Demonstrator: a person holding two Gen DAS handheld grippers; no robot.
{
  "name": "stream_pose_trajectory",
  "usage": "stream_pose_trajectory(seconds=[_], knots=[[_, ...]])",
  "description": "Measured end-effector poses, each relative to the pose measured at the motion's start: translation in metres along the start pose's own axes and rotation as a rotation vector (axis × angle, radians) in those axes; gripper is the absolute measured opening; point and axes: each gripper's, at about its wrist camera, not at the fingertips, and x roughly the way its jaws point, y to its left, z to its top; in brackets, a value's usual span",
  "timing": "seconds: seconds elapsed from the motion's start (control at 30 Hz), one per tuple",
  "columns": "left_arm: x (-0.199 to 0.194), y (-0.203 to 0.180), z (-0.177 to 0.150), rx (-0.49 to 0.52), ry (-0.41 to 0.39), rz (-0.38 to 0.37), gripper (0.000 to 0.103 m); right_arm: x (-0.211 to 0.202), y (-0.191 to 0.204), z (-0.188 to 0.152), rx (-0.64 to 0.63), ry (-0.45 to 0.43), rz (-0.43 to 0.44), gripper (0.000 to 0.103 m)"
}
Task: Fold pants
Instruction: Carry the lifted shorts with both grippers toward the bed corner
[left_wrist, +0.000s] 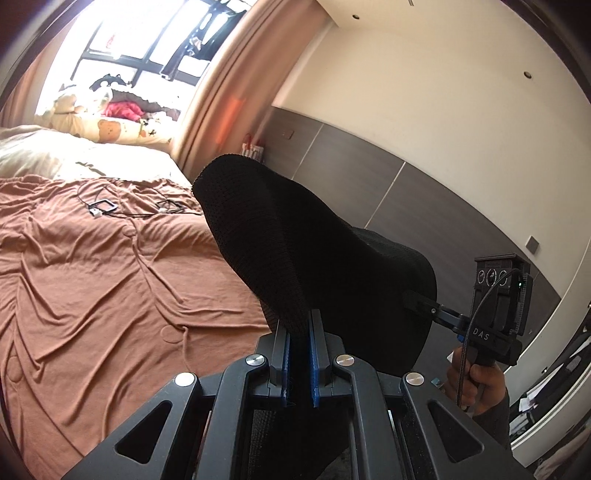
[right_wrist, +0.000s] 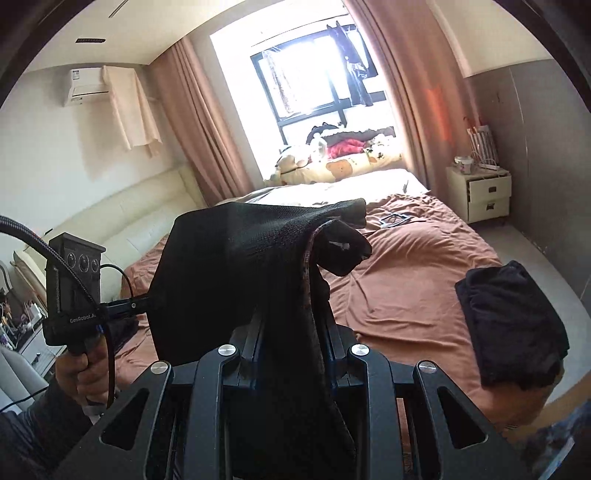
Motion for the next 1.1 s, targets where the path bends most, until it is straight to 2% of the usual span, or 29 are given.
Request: stream_pose_trajectory(seconds=[0.2, 0.5, 0.67, 0.9, 1.1], knots=[[0.049, -0.033, 0.002, 0.040, 0.035, -0.056, 0.009, -0.039, -0.003, -0.001, -0.018, -0.020, -0.080, 0.022], [0.124, -0.075, 0.013, 0.088, 0.078, -0.127, 0.009, -0.067, 0.001, -0.003, -0.025, -0.052, -0.181, 0.021], [0.173, -0.091, 0.022, 0.117, 0.111, -0.161, 0.009, -0.063, -0.004, 0.000, -0.013, -0.063, -0.237, 0.021], [0.239, -0.092, 0.028, 0.158, 0.142, -0.196, 0.009, -0.051, -0.008, 0.001, 0.007, -0.064, -0.323, 0.021], [0.292, -0.082, 0.029, 0.150, 0.181, -0.221, 0.009, -0.031, -0.004, 0.000, 0.028, -0.053, -0.393, 0.021]])
